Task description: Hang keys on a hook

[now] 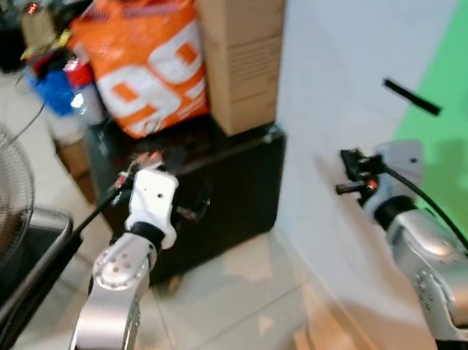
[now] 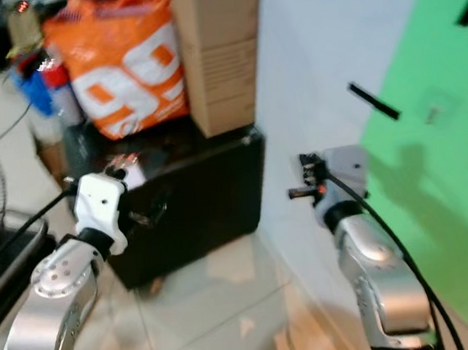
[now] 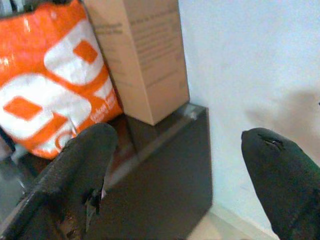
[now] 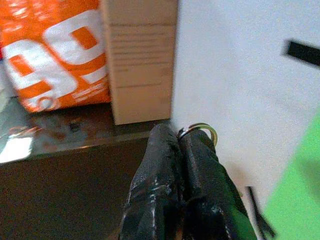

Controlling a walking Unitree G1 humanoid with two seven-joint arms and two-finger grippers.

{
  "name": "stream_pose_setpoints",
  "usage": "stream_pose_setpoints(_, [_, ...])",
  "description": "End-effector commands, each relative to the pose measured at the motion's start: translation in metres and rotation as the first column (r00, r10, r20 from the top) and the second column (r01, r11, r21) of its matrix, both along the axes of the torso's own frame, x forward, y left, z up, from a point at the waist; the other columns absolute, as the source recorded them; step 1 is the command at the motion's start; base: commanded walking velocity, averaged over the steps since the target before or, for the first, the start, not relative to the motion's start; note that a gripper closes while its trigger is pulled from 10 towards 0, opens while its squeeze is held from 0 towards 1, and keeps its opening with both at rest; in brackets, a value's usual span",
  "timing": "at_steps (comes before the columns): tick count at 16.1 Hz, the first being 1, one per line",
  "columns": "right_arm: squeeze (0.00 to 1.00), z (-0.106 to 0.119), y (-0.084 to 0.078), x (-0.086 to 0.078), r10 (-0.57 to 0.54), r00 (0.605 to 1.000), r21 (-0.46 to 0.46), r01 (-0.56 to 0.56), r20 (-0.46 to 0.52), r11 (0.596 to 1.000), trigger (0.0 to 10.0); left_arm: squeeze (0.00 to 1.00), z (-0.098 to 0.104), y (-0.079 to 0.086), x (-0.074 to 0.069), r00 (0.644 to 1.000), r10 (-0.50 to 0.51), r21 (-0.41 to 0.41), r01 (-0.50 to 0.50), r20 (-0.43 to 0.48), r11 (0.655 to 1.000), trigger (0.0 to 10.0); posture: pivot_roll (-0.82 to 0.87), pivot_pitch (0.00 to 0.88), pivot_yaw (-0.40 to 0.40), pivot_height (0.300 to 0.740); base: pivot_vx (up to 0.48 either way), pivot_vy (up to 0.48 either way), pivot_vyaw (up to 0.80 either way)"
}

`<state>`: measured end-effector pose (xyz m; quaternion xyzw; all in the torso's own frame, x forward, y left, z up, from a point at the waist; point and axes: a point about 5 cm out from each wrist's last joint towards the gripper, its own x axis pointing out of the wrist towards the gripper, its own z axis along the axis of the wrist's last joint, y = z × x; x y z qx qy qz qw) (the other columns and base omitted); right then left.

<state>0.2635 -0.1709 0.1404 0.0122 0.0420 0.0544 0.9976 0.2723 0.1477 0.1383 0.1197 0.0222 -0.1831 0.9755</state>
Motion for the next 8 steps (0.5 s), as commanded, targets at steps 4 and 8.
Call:
stream_pose_setpoints(4, [0.0,-0.0012,0.0037,-0.0059,0.014,1.0,0.01,-0.014,-0.011,1.0,10.0,0.0,-0.0002,0.0055,0.0012,1.0,-0.002,0.011,0.002,-0.013,1.0,10.0,-0.08,0.0,-0.002,0.74,0.297,0.0,-0.8])
stream_pose_setpoints(8, [0.0,0.0004,0.0051,-0.0071,0.025,1.0,0.009,-0.025,-0.009,1.0,10.0,0.0,0.0015,0.0044,0.0048,1.0,-0.007,0.001,0.007,-0.009,1.0,10.0,-0.08,0.0,0.0,0.74,0.291,0.0,-0.8])
